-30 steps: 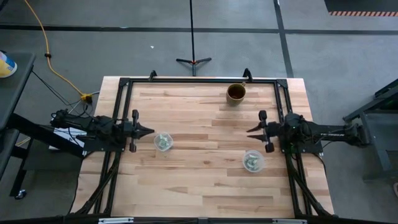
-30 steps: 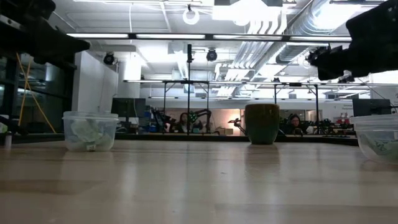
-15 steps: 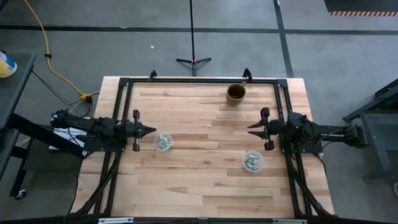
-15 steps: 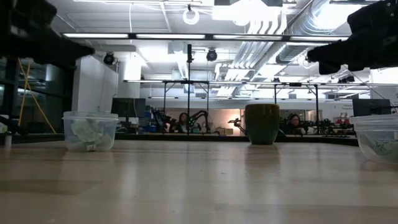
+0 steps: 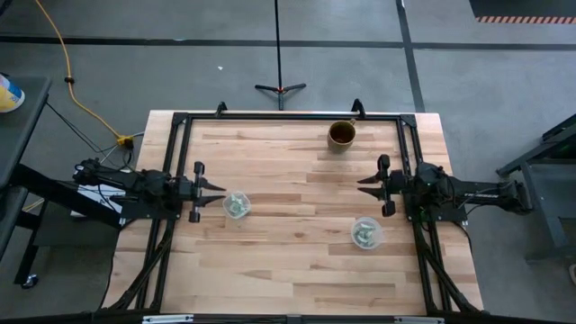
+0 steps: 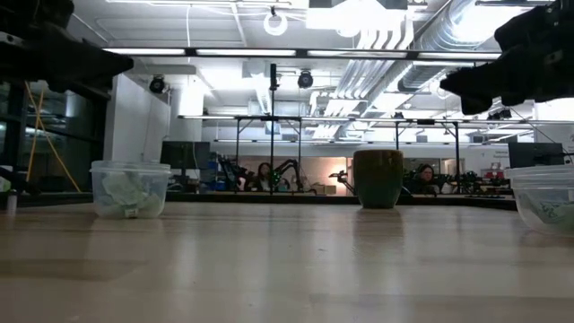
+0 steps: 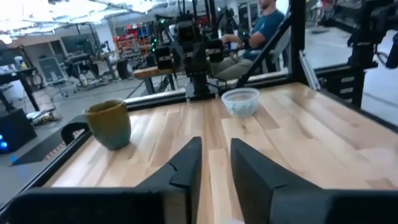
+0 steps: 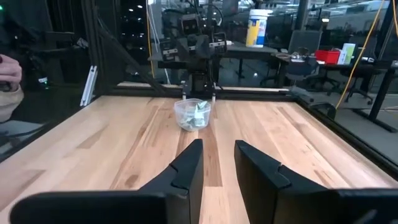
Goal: Pick and place Stevia / Truvia into bins
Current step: Return to Home Position
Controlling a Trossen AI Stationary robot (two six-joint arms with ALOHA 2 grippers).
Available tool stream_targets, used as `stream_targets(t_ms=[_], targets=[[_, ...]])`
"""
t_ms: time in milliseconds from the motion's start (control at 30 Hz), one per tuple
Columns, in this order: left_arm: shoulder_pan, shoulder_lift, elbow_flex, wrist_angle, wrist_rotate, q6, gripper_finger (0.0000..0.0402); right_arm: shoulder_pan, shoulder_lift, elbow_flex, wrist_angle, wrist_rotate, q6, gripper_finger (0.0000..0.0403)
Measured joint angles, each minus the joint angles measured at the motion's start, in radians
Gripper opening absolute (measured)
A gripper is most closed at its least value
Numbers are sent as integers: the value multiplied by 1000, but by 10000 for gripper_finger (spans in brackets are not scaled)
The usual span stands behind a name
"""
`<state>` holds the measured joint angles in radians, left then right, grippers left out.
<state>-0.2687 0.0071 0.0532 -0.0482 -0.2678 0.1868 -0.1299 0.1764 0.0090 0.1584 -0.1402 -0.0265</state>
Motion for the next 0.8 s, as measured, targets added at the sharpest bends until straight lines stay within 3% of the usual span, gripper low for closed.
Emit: stream_targets(t_ms=[200,800], targets=[[0,0,0,-14,-5,0,137,0,0,0,-5,0,0,83],[0,0,0,-15,-6,-2,140,0,0,0,-5,0,0,83]])
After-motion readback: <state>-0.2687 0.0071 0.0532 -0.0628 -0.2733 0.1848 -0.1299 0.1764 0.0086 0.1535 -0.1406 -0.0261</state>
